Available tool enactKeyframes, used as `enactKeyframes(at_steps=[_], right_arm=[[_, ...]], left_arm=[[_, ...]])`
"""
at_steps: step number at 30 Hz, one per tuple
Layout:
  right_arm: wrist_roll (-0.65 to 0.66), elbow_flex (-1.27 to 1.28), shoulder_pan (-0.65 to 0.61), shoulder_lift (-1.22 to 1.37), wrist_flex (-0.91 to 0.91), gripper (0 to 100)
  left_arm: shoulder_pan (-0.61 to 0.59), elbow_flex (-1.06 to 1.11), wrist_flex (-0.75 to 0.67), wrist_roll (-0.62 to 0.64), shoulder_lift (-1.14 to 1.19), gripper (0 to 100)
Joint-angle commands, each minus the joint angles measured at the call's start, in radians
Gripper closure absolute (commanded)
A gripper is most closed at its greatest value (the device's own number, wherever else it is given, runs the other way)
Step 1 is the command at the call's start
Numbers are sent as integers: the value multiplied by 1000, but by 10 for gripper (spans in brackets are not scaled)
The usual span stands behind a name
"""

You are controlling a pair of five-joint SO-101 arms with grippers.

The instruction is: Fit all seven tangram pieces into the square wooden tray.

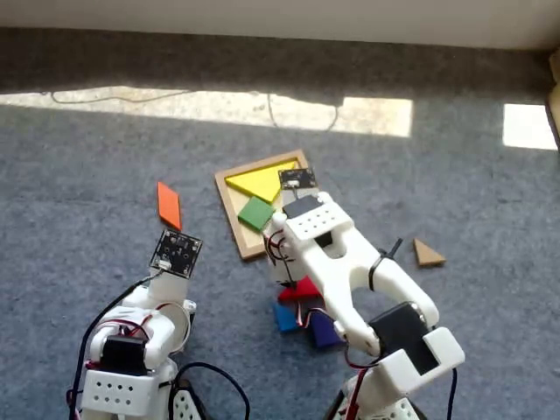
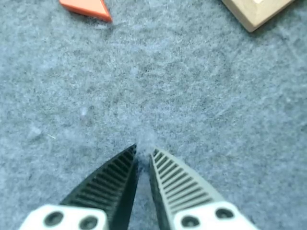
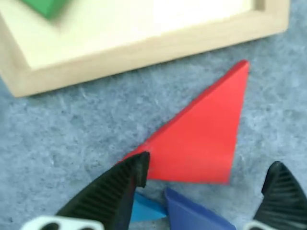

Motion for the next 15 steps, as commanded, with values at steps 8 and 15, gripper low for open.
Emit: enactKeyframes(at_steps=[8, 15], right_arm=[[-5, 19, -8, 101, -7, 631], [-2, -10, -19, 107, -13, 721]], left_arm=[[13, 21, -2, 9, -21, 994], [13, 21, -2, 9, -21, 994]])
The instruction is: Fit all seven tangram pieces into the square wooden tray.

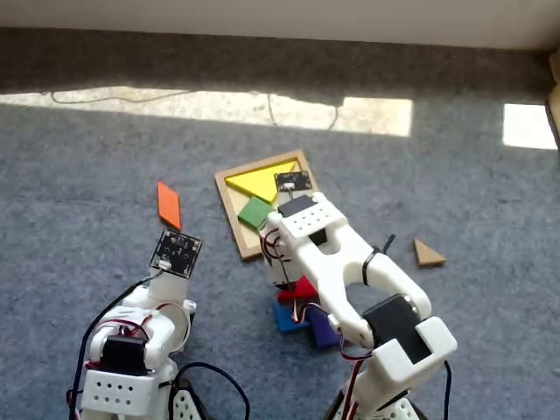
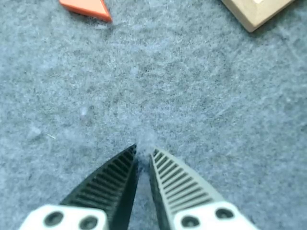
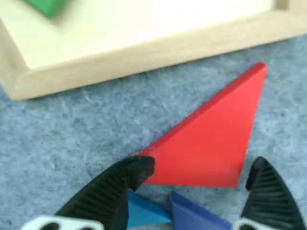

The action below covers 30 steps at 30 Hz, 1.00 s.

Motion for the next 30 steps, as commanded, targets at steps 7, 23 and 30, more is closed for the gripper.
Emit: enactKeyframes(at_steps=[7, 23, 30], right_arm=[[-2, -38, -39, 19, -2, 724], [-54, 58, 7, -160, -88, 724], [-112, 54, 64, -1, -87, 724]], left_arm=[[13, 21, -2, 9, -21, 994], [13, 21, -2, 9, -21, 994], [13, 21, -2, 9, -21, 994]])
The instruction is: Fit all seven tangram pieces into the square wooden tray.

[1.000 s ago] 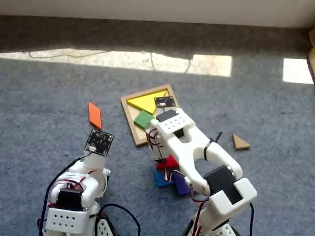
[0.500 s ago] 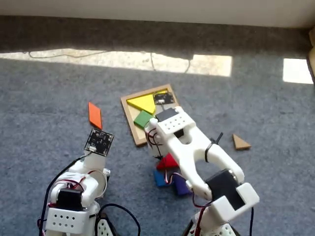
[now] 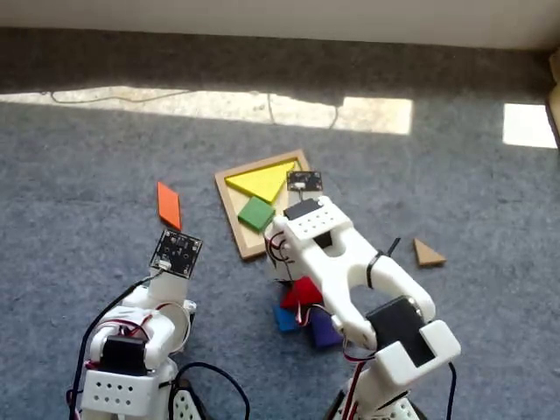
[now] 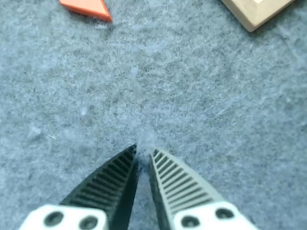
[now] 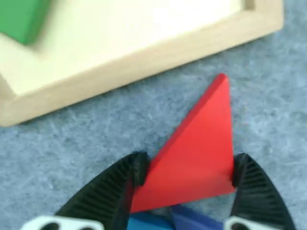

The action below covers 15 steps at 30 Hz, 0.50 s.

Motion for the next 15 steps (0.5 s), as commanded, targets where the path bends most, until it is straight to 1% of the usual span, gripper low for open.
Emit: enactKeyframes(at_steps=[1, 6, 8, 10, 14, 15], right_arm=[[-17, 10, 42, 58, -13, 724], [-12, 10, 38, 59, 33, 728], [-11, 10, 41, 59, 36, 745], [18, 12, 44, 58, 36, 810], [193, -22, 47, 35, 36, 984], [233, -30, 58, 16, 39, 998]], left_arm=[[13, 21, -2, 9, -21, 994], [13, 21, -2, 9, -21, 994], [13, 21, -2, 9, -21, 994], [13, 21, -2, 9, -21, 994], [13, 21, -2, 9, -21, 994], [13, 21, -2, 9, -21, 994]])
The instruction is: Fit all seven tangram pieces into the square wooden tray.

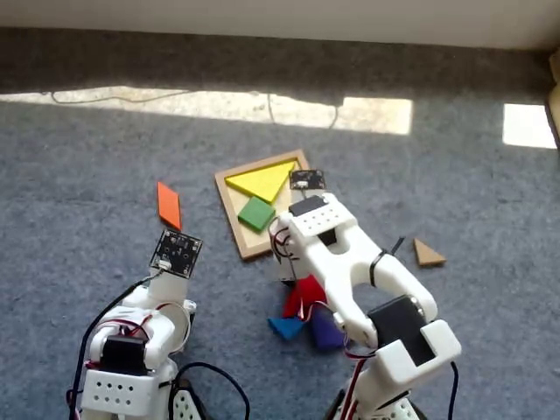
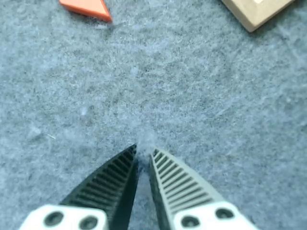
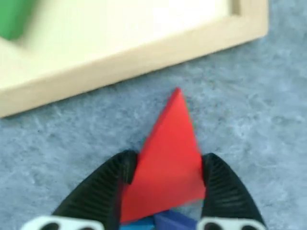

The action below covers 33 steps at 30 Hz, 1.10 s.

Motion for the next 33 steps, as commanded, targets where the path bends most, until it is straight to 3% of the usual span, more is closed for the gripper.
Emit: enactKeyframes(at_steps=[1, 7, 12, 16, 23, 33], right_arm=[[132, -27, 38, -31, 25, 988], [144, -21, 154, -191, 45, 993], [279, 54, 257, -375, 45, 993], [272, 130, 266, -555, 65, 992], [192, 236, 197, -756, 147, 989], [186, 303, -176, -766, 160, 989]], left_arm=[[13, 21, -2, 9, -21, 994], [13, 21, -2, 9, -21, 994], [13, 21, -2, 9, -21, 994], [13, 21, -2, 9, -21, 994], [13, 21, -2, 9, -21, 994], [13, 21, -2, 9, -21, 994]])
